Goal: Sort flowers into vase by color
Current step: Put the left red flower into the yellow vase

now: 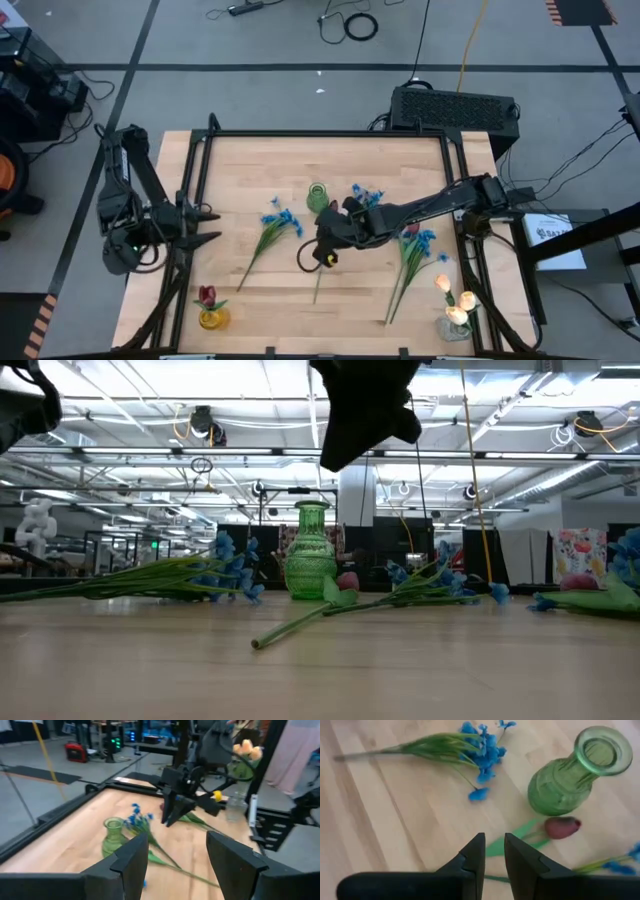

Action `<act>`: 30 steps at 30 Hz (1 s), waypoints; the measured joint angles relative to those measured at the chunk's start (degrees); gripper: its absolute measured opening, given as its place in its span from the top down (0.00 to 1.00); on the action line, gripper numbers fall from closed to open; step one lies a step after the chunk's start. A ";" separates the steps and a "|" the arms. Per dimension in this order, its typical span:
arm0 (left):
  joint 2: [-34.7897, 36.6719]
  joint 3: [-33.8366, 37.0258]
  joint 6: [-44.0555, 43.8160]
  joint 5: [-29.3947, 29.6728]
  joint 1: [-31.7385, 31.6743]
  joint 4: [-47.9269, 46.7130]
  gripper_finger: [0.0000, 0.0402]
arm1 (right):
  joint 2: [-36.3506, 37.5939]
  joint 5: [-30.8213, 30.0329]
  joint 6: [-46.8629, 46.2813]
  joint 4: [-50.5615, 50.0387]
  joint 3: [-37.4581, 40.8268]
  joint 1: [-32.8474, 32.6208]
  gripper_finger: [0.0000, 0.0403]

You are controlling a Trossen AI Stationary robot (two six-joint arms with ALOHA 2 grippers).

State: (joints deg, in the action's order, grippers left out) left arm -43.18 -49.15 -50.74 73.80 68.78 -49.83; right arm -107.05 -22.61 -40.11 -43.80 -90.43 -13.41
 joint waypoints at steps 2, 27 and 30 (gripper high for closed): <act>-1.93 0.00 0.09 0.01 -1.32 -0.03 0.49 | -0.85 0.05 -2.58 1.40 -0.11 0.60 0.84; -3.67 0.02 11.07 0.70 -11.93 -0.67 0.49 | -9.53 -1.05 -25.47 -1.99 -0.07 3.37 0.84; -3.66 0.02 11.04 0.68 -12.62 -0.57 0.49 | -11.71 -0.44 -25.52 -1.47 -0.01 2.80 0.84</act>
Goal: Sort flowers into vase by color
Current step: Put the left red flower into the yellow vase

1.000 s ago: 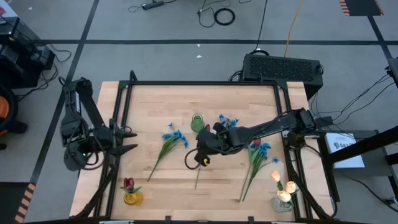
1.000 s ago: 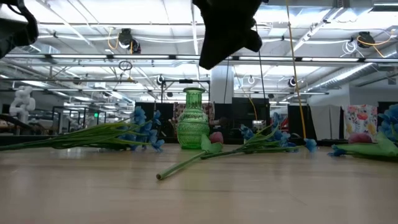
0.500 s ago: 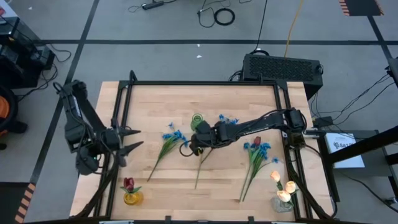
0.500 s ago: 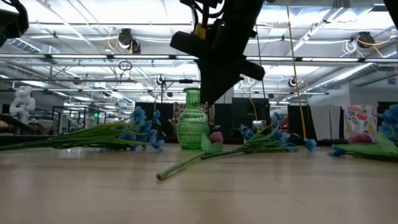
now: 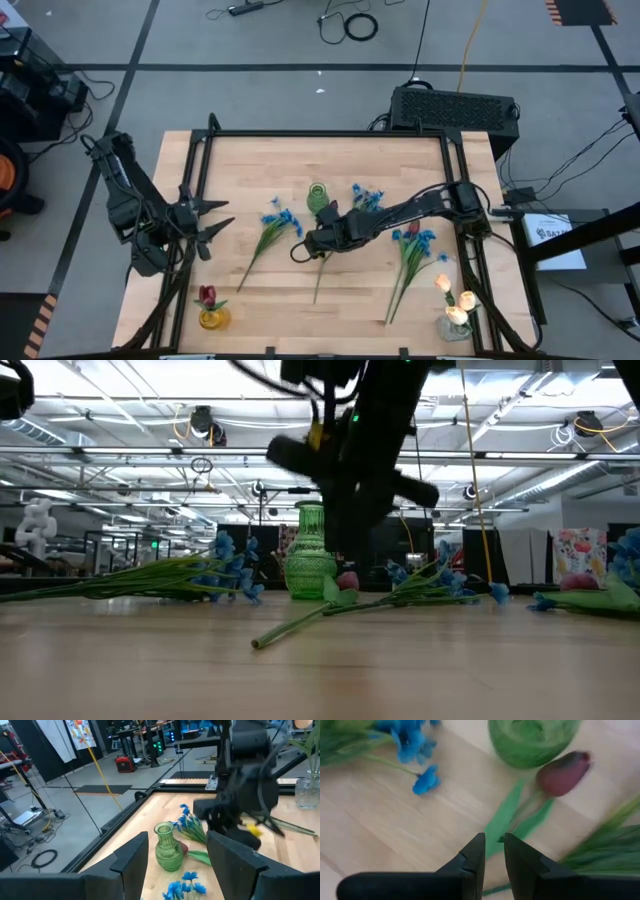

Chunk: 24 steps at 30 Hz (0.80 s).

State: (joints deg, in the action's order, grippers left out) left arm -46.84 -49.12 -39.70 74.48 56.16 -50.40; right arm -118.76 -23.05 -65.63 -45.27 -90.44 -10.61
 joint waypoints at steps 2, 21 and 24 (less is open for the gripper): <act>-0.03 0.00 -0.02 -0.03 -0.44 0.16 0.49 | -1.49 0.30 -0.19 2.36 0.01 -0.23 0.84; -0.78 0.00 -0.37 -3.93 -0.65 1.49 0.49 | -5.00 2.41 -5.29 1.52 0.01 -2.30 0.84; -0.78 0.00 -0.37 -3.93 -0.65 1.49 0.49 | -5.00 2.39 -5.31 0.79 0.01 -2.32 0.83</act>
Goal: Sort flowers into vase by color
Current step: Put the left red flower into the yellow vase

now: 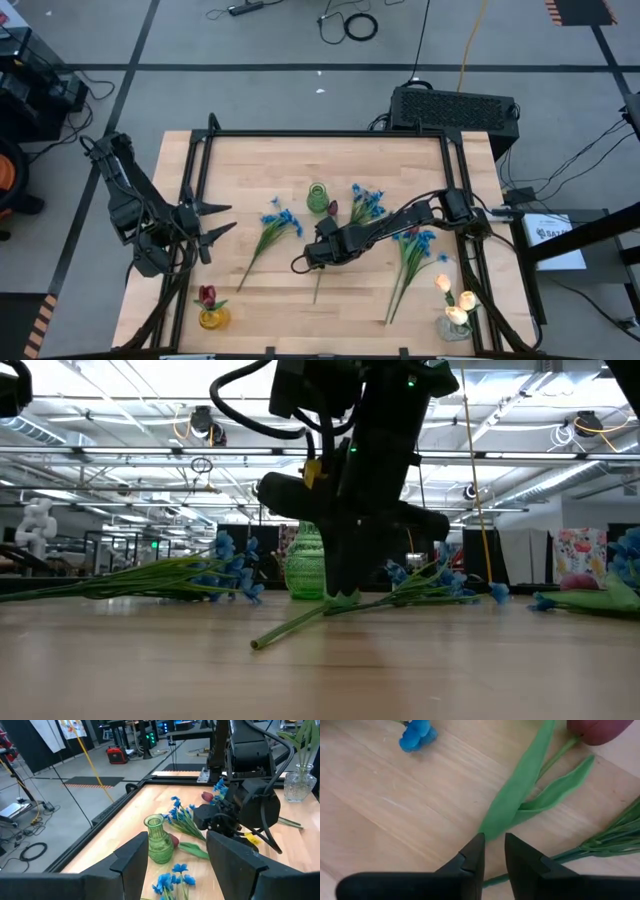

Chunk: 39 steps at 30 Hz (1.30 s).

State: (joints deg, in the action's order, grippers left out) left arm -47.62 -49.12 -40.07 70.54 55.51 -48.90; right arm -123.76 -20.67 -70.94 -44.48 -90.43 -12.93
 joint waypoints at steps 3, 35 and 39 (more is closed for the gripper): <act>0.00 0.00 -0.02 0.00 0.00 -0.02 0.49 | 0.00 -0.05 0.00 -0.10 0.00 0.01 0.78; 0.00 0.00 -0.09 -1.60 0.00 0.46 0.49 | -3.02 2.16 2.69 4.31 -0.13 -0.35 0.80; 0.00 0.00 -0.11 -1.60 0.00 0.46 0.49 | -3.07 1.15 2.55 4.28 -0.13 -0.77 0.89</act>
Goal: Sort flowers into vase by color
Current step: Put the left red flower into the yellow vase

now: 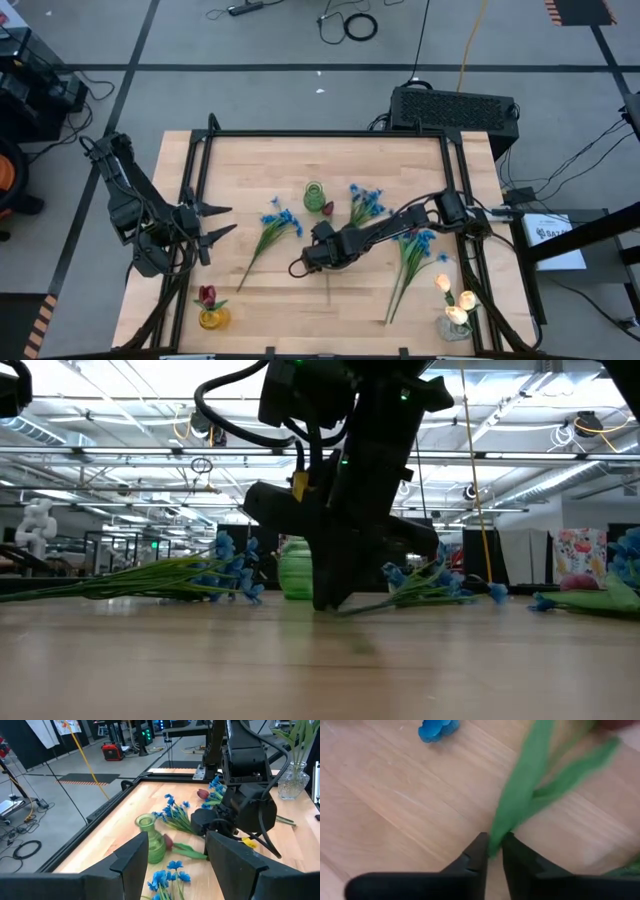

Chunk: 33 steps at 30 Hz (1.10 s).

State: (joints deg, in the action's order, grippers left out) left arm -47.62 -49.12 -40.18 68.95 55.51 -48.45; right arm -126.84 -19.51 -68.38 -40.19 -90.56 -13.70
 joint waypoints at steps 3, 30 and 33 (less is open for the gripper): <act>0.00 0.00 0.02 -0.02 0.00 -0.02 0.49 | -0.05 -0.76 -0.15 -0.04 0.02 -0.30 0.95; -0.02 0.00 0.14 0.08 0.00 -0.75 0.49 | 2.39 -6.07 4.86 -9.38 -9.64 -3.88 1.00; -0.02 0.00 0.92 0.87 0.00 -0.73 0.49 | 2.78 -6.30 8.20 -10.75 -12.83 -4.28 1.00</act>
State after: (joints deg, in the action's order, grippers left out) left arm -47.64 -49.12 -39.27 69.82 55.51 -49.18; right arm -124.06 -25.82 -60.19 -50.94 -103.39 -17.99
